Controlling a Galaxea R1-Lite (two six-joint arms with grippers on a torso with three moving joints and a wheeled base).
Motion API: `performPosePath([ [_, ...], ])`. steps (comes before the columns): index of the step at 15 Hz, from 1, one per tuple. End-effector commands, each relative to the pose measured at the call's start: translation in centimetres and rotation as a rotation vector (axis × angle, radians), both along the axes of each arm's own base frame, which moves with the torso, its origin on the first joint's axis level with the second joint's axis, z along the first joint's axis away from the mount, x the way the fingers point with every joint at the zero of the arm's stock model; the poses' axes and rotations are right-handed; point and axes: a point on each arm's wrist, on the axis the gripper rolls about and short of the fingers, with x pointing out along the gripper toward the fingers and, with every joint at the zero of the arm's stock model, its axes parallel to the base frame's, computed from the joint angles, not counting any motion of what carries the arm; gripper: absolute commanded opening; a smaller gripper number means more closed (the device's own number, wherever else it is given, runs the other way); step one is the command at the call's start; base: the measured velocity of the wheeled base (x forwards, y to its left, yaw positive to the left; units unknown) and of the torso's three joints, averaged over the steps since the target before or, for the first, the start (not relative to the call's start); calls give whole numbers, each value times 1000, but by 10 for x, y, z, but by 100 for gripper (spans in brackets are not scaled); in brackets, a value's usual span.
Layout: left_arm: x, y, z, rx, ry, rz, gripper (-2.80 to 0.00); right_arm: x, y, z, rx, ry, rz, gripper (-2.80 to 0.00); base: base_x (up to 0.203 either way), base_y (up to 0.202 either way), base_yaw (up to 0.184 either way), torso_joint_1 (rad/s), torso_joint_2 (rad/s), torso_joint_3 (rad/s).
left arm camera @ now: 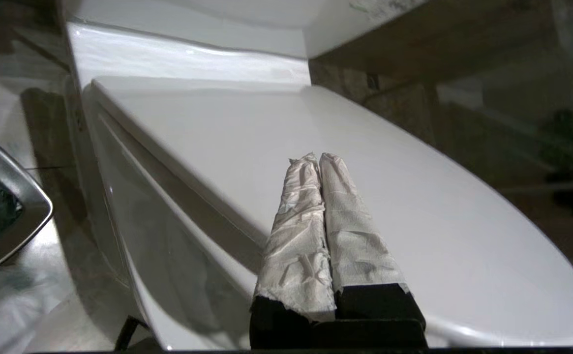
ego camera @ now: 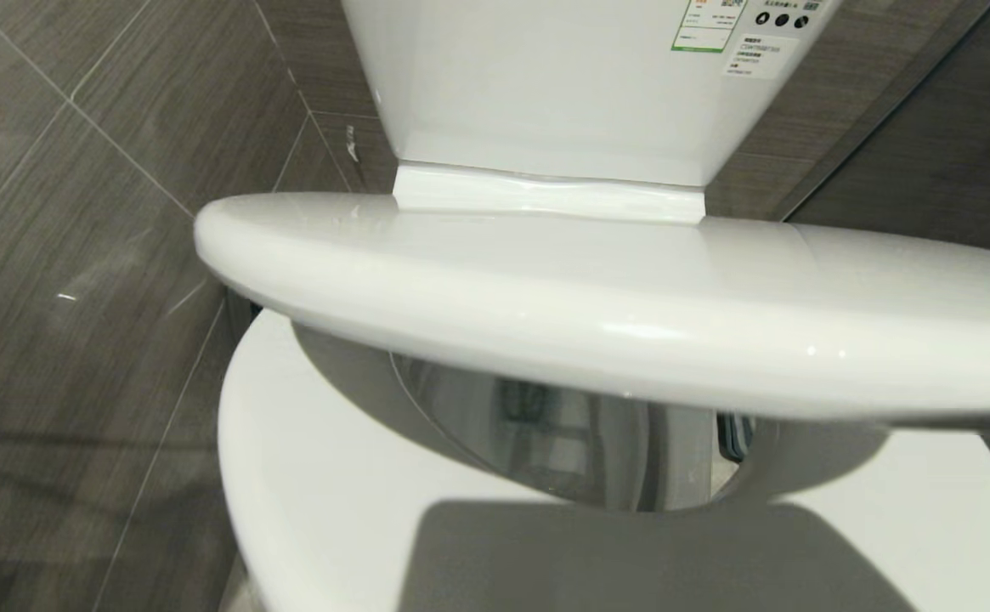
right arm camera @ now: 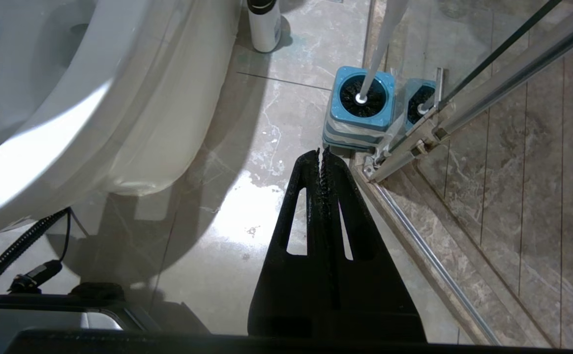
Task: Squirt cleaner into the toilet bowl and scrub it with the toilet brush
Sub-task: Close the toilet lid
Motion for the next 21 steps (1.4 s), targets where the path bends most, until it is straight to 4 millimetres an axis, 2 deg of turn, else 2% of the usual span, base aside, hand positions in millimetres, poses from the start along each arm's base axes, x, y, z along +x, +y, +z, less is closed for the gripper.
performPosePath([
  [1, -12, 5, -6, 71, 10, -20, -280, 0, 0, 0, 0, 0, 0, -280, 0, 0, 0, 0, 0, 0],
  [4, -13, 5, -10, 162, -29, -23, -280, 0, 0, 0, 0, 0, 0, -280, 0, 0, 0, 0, 0, 0],
  [13, -9, 3, -11, 176, -27, -17, -280, 0, 0, 0, 0, 0, 0, -280, 0, 0, 0, 0, 0, 0],
  [21, -10, 4, -10, 175, -30, -13, -280, 0, 0, 0, 0, 0, 0, -280, 0, 0, 0, 1, 1, 170],
])
